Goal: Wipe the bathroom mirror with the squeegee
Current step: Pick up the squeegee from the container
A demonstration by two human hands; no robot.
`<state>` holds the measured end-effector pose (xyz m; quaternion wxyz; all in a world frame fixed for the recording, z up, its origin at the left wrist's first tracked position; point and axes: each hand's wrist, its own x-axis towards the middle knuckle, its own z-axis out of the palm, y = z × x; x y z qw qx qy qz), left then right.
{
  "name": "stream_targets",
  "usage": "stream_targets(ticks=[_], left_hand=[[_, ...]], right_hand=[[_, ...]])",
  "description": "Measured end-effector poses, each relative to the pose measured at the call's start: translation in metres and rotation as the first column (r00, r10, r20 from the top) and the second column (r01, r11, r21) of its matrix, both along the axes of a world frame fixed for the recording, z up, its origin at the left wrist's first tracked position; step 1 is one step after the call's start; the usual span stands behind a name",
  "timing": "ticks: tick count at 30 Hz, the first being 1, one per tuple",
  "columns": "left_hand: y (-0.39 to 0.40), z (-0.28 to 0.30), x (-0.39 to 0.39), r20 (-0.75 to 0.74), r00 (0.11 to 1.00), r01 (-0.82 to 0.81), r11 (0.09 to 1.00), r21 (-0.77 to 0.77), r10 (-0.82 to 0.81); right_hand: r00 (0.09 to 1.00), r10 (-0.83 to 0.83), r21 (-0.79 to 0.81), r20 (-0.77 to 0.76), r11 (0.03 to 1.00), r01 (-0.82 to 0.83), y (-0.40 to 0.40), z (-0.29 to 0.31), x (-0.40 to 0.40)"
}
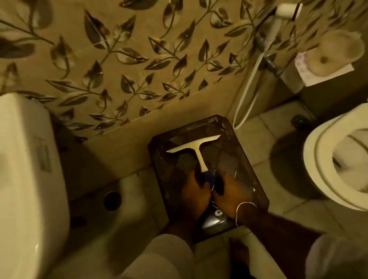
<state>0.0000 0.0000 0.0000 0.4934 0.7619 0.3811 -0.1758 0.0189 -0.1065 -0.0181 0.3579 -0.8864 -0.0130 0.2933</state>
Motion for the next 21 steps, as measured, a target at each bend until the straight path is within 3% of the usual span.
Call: stream_targets(ticks=[3, 8, 10, 15, 21], left_hand=[[-0.006, -0.017, 0.009, -0.01, 0.989, -0.146, 0.974, -0.171, 0.147], [-0.011, -0.027, 0.018, -0.007, 0.974, -0.223, 0.944, -0.244, 0.228], [-0.008, -0.023, 0.016, 0.003, 0.966, -0.248, 0.935, -0.255, 0.257], [0.012, 0.024, 0.013, 0.094, 0.95, -0.264, 0.926, -0.268, 0.298], [0.048, 0.133, 0.012, 0.335, 0.898, -0.217, 0.95, -0.225, 0.285]], right_hand=[[0.997, 0.015, -0.014, -0.069, 1.0, -0.016, -0.001, -0.005, 0.005], [0.989, 0.007, -0.054, -0.148, 0.998, -0.015, 0.009, -0.014, 0.011], [0.993, -0.012, -0.047, -0.114, 0.999, 0.006, 0.015, -0.009, 0.013], [0.997, -0.066, 0.039, -0.028, 0.997, 0.067, 0.035, 0.033, 0.008], [0.959, -0.222, 0.315, 0.176, 0.936, 0.159, 0.072, 0.132, 0.001]])
